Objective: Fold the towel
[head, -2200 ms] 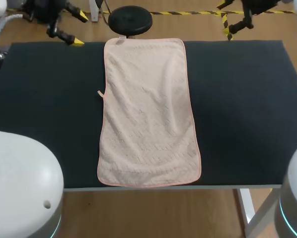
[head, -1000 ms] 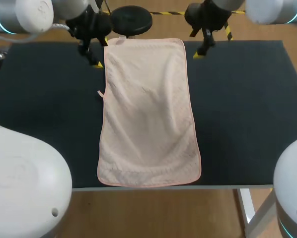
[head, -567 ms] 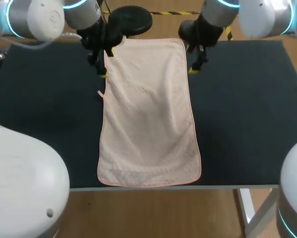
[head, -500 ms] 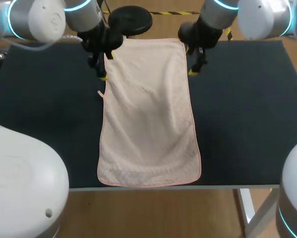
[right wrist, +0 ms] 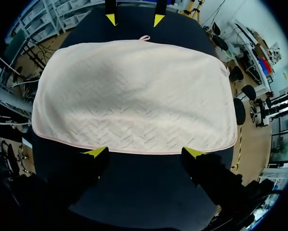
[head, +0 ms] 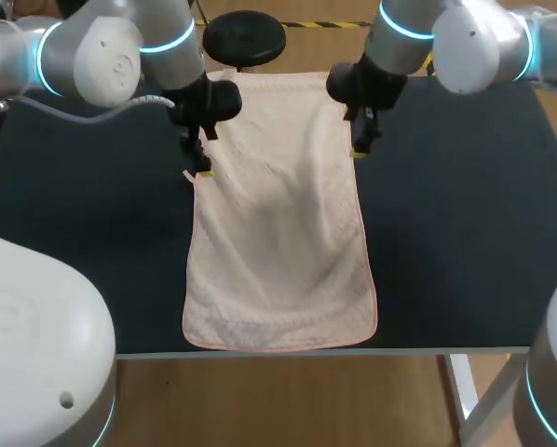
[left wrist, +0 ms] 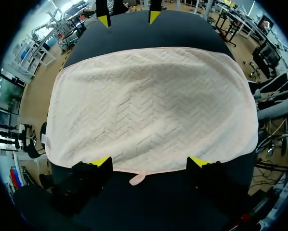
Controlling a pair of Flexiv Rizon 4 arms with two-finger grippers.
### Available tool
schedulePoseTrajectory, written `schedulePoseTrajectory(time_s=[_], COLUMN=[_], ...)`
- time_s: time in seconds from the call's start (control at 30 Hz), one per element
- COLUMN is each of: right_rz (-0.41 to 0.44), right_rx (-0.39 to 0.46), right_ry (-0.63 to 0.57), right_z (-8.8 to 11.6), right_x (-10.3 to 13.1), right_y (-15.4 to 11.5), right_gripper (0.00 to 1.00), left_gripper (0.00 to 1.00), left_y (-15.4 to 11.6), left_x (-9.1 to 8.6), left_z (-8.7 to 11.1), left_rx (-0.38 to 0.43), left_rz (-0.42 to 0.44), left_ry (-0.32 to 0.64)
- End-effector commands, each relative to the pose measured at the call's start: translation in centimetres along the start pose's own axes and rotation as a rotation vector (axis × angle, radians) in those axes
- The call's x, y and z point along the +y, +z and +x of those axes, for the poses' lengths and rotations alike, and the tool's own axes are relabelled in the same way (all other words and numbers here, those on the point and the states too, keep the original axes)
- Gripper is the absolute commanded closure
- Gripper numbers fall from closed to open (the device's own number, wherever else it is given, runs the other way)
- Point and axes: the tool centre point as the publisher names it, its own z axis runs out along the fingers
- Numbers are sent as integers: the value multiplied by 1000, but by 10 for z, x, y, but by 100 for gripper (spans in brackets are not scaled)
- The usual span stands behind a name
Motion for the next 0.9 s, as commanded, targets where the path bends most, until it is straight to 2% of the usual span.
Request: schedulePoseTrajectory(time_s=[0.03, 0.37, 0.67, 0.9], right_rz=[-3, 9, 38, 47], right_rx=[-2, 7, 8, 6], right_ry=[-5, -20, -45, -28], right_z=[9, 16, 0, -6], right_x=[0, -6, -4, -8], right_y=[11, 36, 55, 69], right_gripper=[0, 0, 0, 0], left_gripper=[0, 0, 0, 0], left_y=[10, 34, 58, 71], left_x=[2, 8, 13, 17], left_z=[2, 1, -14, -17], left_rx=[20, 37, 28, 43], left_rz=[-1, -29, -58, -61], left_ry=[7, 27, 23, 0])
